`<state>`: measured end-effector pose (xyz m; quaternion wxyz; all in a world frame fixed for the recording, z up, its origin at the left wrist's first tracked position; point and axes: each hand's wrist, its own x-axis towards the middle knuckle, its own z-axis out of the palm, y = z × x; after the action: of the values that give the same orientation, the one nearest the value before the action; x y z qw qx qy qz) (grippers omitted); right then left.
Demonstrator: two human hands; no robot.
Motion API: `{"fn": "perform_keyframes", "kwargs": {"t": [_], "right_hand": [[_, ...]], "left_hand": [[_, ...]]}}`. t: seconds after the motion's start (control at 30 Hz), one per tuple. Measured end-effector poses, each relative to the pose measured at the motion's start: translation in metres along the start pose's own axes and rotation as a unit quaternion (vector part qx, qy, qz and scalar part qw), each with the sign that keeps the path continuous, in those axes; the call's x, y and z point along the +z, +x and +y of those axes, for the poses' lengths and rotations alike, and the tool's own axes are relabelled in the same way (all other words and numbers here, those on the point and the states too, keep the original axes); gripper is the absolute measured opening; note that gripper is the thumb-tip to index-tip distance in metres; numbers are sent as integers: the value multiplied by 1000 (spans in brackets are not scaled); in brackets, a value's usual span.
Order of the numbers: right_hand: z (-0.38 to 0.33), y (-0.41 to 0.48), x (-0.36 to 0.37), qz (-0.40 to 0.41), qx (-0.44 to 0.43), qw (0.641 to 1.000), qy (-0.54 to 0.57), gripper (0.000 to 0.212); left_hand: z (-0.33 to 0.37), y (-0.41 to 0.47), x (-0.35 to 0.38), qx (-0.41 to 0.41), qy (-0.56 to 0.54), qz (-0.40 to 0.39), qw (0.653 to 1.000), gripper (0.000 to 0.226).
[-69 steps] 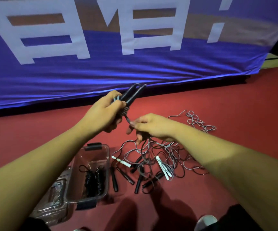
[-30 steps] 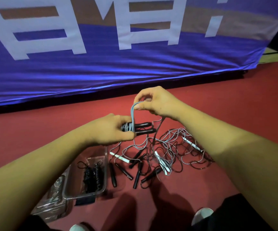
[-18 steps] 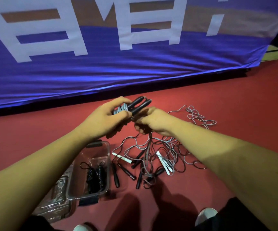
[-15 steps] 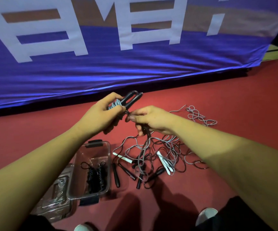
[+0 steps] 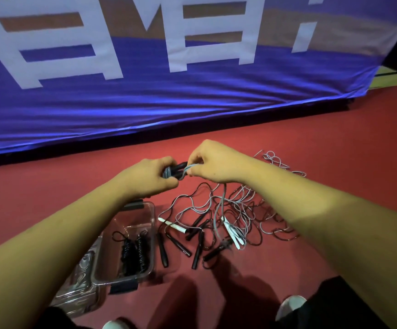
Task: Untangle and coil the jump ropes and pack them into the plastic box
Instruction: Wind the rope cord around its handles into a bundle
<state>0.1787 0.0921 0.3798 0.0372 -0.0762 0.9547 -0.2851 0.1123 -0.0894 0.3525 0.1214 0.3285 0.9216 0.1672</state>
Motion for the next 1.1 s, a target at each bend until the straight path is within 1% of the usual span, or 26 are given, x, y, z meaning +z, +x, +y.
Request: {"fn": "perform_keyframes", "kwargs": {"t": [0.07, 0.1, 0.17, 0.23, 0.3, 0.4, 0.53, 0.63, 0.73, 0.77, 0.87, 0.9, 0.97, 1.0, 1.1], "right_hand": [[-1, 0, -5, 28, -18, 999, -8, 13], [0, 1, -6, 38, -27, 999, -8, 13], [2, 1, -8, 53, -40, 998, -11, 15], [4, 0, -9, 60, -55, 997, 0, 15], [6, 0, -12, 63, -63, 996, 13, 14], [10, 2, -16, 57, -54, 995, 58, 14], [15, 3, -19, 36, -59, 990, 121, 17], [21, 0, -22, 39, -60, 977, 202, 15], [36, 0, -20, 60, -36, 955, 290, 5], [41, 1, -18, 63, -21, 948, 311, 6], [49, 1, -3, 36, 16, 940, 338, 31], [47, 1, 3, 23, 18, 940, 341, 30], [42, 1, 15, -1, 22, 940, 341, 24], [39, 1, 19, -17, 28, 939, 342, 23], [32, 3, 19, -59, 40, 944, 322, 21]], "left_hand": [[3, -3, -1, 21, 19, -36, 999, 25], [6, -4, 0, 32, 26, -42, 998, 29], [13, -7, 2, 41, 35, -34, 998, 45], [20, -9, 1, 32, 68, -19, 997, 56], [23, -11, 1, 39, 96, -4, 995, 53], [26, -14, 1, 67, 97, -16, 993, 33], [34, -16, 8, 87, 79, -39, 992, 34], [36, -19, 8, 81, 0, -15, 997, 33], [39, -24, -2, 105, -106, 36, 988, 39], [40, -25, -7, 120, -146, 38, 981, 41], [43, -33, -16, 154, -269, 15, 951, 50], [42, -33, -17, 150, -308, 18, 939, 51], [39, -30, -17, 111, -367, 47, 923, 41], [37, -28, -18, 86, -377, 65, 920, 33], [28, -22, -22, 22, -337, 125, 933, 13]]}}
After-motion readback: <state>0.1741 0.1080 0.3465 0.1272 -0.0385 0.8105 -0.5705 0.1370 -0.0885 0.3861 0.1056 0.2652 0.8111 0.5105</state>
